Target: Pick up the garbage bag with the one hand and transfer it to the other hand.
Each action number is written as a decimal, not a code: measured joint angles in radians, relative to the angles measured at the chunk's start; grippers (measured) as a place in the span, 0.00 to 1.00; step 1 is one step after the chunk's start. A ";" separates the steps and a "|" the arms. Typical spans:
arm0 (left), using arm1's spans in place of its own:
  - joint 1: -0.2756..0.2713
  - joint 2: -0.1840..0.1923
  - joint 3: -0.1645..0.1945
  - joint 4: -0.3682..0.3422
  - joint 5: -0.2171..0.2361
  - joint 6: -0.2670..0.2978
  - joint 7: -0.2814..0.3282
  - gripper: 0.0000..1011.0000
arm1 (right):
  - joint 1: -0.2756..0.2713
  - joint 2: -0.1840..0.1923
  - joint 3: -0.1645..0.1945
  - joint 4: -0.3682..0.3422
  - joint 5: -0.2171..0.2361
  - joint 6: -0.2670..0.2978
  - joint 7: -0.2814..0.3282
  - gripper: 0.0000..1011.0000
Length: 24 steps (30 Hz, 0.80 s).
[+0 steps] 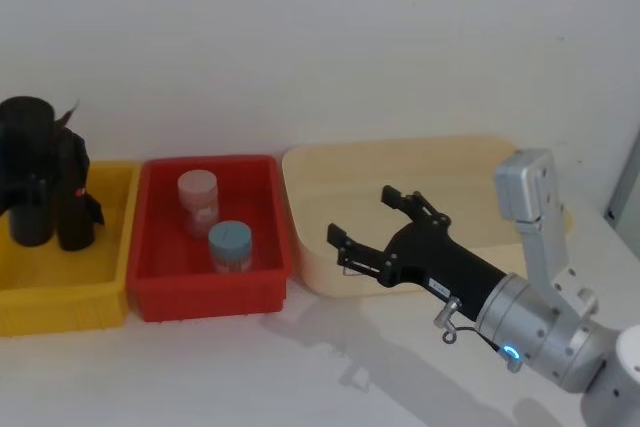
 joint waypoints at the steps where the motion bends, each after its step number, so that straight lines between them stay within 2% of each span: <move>1: -0.002 -0.001 0.001 0.000 -0.004 0.001 -0.007 0.43 | 0.005 0.004 -0.003 0.003 0.002 0.001 0.014 0.99; 10: -0.035 -0.022 0.021 0.026 -0.068 0.009 -0.100 0.43 | 0.077 0.053 -0.048 0.050 0.011 -0.013 0.143 0.99; 11: -0.035 -0.022 0.021 0.026 -0.068 0.009 -0.100 0.43 | 0.077 0.053 -0.048 0.050 0.011 -0.013 0.143 0.99; 12: -0.047 -0.029 0.029 0.039 -0.093 0.012 -0.135 0.43 | 0.096 0.062 -0.061 0.065 0.011 -0.021 0.170 0.99; 14: -0.055 -0.034 0.034 0.048 -0.105 0.013 -0.151 0.43 | 0.113 0.068 -0.071 0.079 0.010 -0.028 0.193 0.99; 24: -0.109 -0.068 0.069 0.110 -0.194 0.025 -0.275 0.43 | 0.167 0.071 -0.113 0.136 -0.022 -0.045 0.216 0.99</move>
